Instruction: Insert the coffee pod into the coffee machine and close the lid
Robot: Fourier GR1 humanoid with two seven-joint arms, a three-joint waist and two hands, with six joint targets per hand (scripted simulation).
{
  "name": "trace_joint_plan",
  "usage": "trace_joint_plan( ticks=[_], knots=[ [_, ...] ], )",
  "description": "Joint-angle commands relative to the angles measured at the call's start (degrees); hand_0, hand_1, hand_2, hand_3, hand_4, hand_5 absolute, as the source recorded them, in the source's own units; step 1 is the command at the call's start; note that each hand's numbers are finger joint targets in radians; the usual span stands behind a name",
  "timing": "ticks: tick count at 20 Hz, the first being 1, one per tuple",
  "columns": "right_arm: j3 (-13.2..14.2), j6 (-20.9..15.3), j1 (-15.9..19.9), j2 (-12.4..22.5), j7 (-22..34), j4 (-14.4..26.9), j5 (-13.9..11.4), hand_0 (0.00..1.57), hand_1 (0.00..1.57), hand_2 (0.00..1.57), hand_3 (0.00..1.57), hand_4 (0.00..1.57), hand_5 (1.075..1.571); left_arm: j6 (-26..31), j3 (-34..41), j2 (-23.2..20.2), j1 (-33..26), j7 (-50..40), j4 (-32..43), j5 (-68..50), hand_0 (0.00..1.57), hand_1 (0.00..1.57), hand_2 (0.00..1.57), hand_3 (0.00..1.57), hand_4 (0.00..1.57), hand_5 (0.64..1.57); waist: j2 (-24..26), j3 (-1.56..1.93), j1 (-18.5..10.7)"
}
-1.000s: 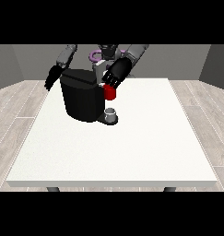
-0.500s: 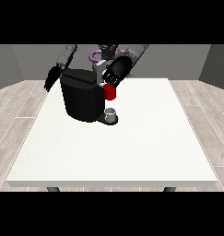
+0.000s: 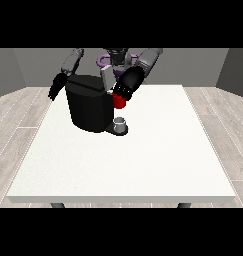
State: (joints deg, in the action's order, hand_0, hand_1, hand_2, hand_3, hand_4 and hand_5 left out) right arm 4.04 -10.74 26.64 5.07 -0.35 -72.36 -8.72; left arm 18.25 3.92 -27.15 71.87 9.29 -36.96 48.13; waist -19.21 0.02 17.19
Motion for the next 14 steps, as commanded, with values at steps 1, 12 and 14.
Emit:
trace_joint_plan(
  ticks=[1, 12, 14],
  knots=[
    [0.3, 1.2, 0.5, 0.7, 0.7, -0.3, 0.7, 0.0, 0.0, 0.0, 0.0, 0.0, 1.571, -0.4, 0.0, -2.6, 1.1, 1.0, 1.1, 1.5, 1.17, 1.17, 1.17, 1.02, 0.0, 1.571, -1.5, 0.0, 1.2],
    [0.3, 0.0, 1.4, 0.5, -1.4, 2.2, -0.5, 0.0, 0.0, 0.0, 0.0, 0.11, 1.571, -3.4, 2.8, 0.8, 3.8, 0.1, 0.3, -0.4, 1.23, 1.23, 1.2, 0.95, 0.0, 1.571, -2.0, 0.0, 1.3],
    [-0.9, 0.3, 2.3, 0.4, 1.0, 0.0, -1.0, 0.0, 0.0, 0.0, 0.0, 0.07, 1.571, -3.9, 3.5, 0.2, 3.3, 1.0, 1.8, -0.7, 1.24, 1.24, 1.2, 0.97, 0.0, 1.571, -2.3, -0.01, 2.6]
  ],
)
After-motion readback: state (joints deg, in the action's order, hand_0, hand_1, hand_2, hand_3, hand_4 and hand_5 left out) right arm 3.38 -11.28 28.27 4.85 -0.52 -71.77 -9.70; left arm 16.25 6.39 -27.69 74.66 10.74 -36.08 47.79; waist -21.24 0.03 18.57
